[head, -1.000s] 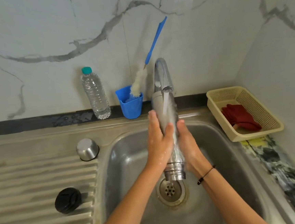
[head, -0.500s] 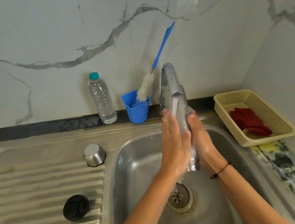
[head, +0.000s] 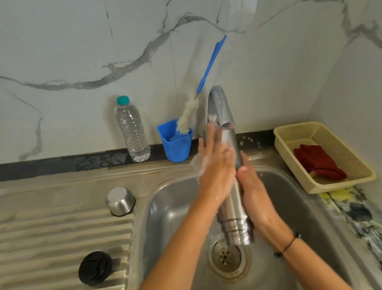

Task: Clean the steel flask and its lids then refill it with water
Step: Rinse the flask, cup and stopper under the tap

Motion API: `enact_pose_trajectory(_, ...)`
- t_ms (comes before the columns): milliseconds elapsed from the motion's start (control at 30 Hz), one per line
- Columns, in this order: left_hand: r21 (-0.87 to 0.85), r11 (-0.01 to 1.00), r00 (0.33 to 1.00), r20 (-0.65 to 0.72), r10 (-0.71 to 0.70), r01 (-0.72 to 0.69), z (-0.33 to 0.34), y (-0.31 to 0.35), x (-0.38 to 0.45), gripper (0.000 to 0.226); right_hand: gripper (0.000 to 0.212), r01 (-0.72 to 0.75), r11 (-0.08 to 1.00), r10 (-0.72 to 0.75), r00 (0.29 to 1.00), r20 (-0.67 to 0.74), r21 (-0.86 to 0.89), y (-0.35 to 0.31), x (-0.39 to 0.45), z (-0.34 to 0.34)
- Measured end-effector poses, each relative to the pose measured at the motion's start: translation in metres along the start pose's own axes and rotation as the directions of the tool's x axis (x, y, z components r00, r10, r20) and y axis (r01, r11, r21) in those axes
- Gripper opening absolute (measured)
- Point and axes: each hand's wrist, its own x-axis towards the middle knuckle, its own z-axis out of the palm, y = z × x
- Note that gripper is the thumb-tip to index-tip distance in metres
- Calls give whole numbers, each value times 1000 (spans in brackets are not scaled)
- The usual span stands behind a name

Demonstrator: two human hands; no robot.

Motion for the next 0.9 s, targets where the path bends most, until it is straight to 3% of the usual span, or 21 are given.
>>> enact_pose_trajectory(33,50,998,1000,7,-25,24,-4,-2,12,51,47,-13,1000,13,1000,-14,-2,5,-9,7)
enact_pose_trajectory(133,-50,974,974,68,-218,221,-7,-6,27,54,48,-65,998,64,994,-85,-15,15,-22,18)
enact_pose_trajectory(267,-225,903,926,-13,-378,365,-2,-7,25,45,52,-72,997,73,995,-73,14,12,-20,11)
enact_pose_trajectory(400,-78,914,916,-4,-401,399,1,-13,37,51,68,-123,992,122,991,46,10,6,-13,7)
enact_pose_trajectory(500,-72,933,934,-27,-355,353,5,-11,30,50,53,-89,995,90,995,-42,40,4,-9,12)
enact_pose_trajectory(567,-227,943,969,5,-247,241,4,-7,15,56,44,-68,989,79,994,-79,130,1,-1,13)
enact_pose_trajectory(633,-442,875,980,68,-188,198,2,-7,-9,84,43,-53,989,66,994,-86,139,0,9,9)
enact_pose_trajectory(700,-546,823,988,114,-108,153,11,-14,-36,92,42,-32,995,41,995,-91,98,-7,17,4)
enact_pose_trajectory(767,-338,941,995,99,10,24,15,-14,-63,82,40,-47,987,60,995,-81,154,-9,22,-1)
enact_pose_trajectory(833,-144,988,993,104,62,-46,17,-16,-80,84,38,-98,963,118,991,-65,250,-9,21,-2)
enact_pose_trajectory(900,-165,986,989,147,17,7,15,-19,-79,80,37,-121,951,147,987,-70,286,-7,18,-1)
